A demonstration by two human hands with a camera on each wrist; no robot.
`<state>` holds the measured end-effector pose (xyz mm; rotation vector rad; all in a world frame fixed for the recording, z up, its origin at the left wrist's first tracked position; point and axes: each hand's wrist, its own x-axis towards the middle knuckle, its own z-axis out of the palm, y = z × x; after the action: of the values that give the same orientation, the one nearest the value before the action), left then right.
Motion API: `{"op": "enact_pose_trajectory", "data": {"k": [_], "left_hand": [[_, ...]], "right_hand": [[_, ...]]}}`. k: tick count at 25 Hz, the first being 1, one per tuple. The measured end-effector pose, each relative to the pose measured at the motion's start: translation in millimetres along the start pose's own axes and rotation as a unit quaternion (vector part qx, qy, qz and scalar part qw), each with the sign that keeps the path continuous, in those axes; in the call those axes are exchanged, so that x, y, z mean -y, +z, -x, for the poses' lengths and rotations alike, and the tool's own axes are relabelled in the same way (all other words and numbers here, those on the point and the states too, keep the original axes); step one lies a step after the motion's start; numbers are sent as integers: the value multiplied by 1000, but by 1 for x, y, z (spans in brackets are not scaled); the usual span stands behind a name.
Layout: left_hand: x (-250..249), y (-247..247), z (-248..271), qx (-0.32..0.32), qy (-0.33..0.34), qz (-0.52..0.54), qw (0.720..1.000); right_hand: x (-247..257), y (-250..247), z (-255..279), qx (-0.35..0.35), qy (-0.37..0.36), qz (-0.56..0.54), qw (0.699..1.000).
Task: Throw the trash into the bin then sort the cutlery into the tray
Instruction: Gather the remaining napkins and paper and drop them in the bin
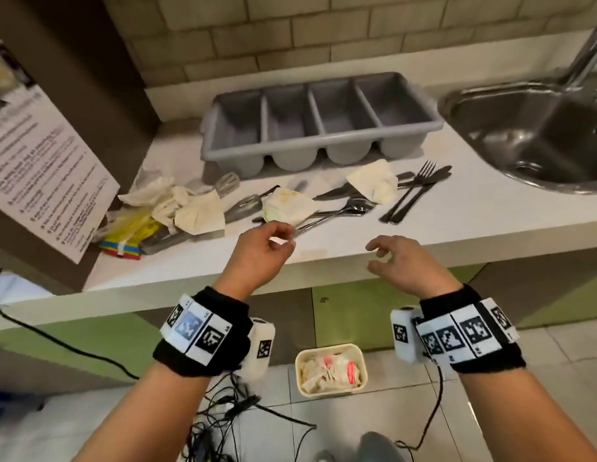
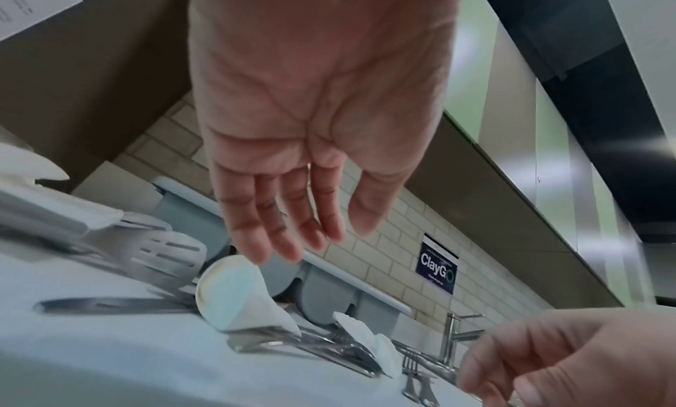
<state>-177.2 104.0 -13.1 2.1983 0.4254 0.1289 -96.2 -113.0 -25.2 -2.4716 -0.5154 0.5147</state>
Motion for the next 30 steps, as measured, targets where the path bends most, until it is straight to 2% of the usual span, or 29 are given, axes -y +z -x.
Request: {"op": "enact_pose_trajectory", "data": {"k": [3, 6, 9, 11, 15, 19, 21, 25, 28, 30], "left_hand": [[-10, -10, -21, -35, -20, -25, 999], [-15, -9, -46, -47, -51, -92, 993], [-15, -4, -70, -58, -83, -134, 986], [-13, 0, -84, -37, -104, -166, 980], [-8, 7, -99, 9, -126, -246, 961], [-7, 13, -107, 8, -138, -213, 967], [-5, 16, -111, 7, -137, -209, 968], [-6, 20, -111, -11, -133, -180, 975], [-7, 20, -112, -40, -117, -148, 981], [-8, 17, -114, -81, -99, -113, 985]], "right_hand": [[7, -10, -20, -45, 6, -10, 999], [9, -24, -59, -77, 17, -33, 996], [5, -40, -101, -120, 35, 16, 992], [3, -50, -123, -142, 58, 48, 987], [7, -52, -155, -128, 104, 99, 981], [10, -51, -168, -105, 131, 194, 967], [9, -49, -173, -110, 141, 202, 963], [4, -43, -179, -128, 173, 133, 968], [0, -45, -180, -145, 161, 87, 972], [2, -50, -176, -148, 136, 9, 979]]}}
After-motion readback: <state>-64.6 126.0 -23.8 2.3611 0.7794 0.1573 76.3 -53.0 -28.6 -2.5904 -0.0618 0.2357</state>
